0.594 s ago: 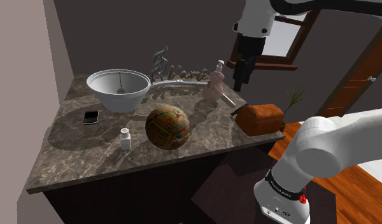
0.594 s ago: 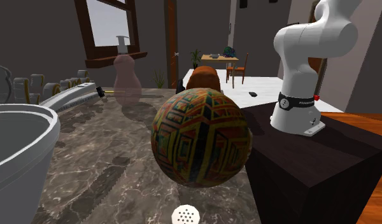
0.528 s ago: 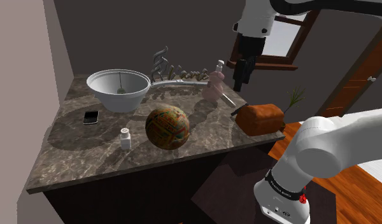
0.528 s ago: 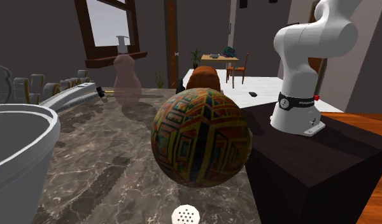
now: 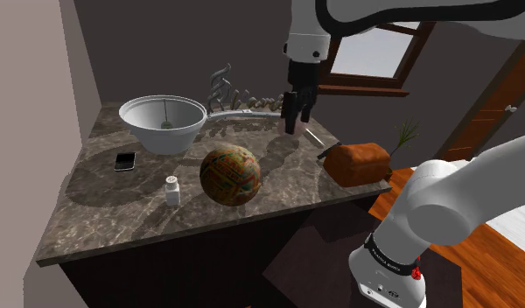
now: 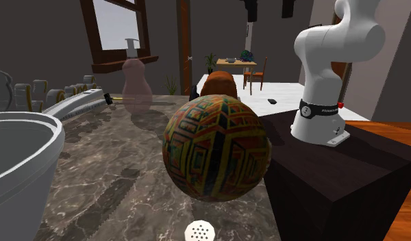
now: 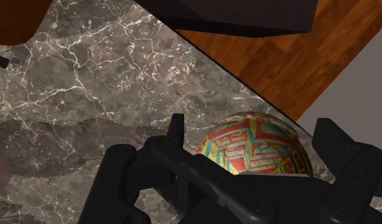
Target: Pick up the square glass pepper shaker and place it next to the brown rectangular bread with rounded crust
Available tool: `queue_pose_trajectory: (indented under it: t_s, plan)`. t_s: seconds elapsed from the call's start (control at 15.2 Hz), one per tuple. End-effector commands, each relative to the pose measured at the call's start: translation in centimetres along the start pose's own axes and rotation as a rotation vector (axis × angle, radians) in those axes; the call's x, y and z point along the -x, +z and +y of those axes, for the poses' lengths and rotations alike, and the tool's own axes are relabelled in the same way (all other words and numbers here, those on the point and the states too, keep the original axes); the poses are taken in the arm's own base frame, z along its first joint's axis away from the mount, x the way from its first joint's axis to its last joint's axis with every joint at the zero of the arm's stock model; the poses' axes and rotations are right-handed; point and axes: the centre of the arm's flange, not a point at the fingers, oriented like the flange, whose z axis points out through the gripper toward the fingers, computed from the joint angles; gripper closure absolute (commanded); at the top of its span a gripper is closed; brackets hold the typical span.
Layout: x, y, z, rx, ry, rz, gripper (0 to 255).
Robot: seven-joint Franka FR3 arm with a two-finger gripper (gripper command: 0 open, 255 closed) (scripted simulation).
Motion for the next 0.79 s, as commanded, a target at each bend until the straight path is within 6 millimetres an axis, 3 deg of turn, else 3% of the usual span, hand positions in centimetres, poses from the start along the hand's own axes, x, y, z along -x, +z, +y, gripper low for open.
queue_pose_trajectory:
  t_s: [0.0, 0.73]
  plan:
    - [-2.4, 1.5, -1.5, -0.002, 0.000, -0.005, 0]
    - [-14.3, 6.8, -8.6, -0.007, -0.005, -0.038, 0]
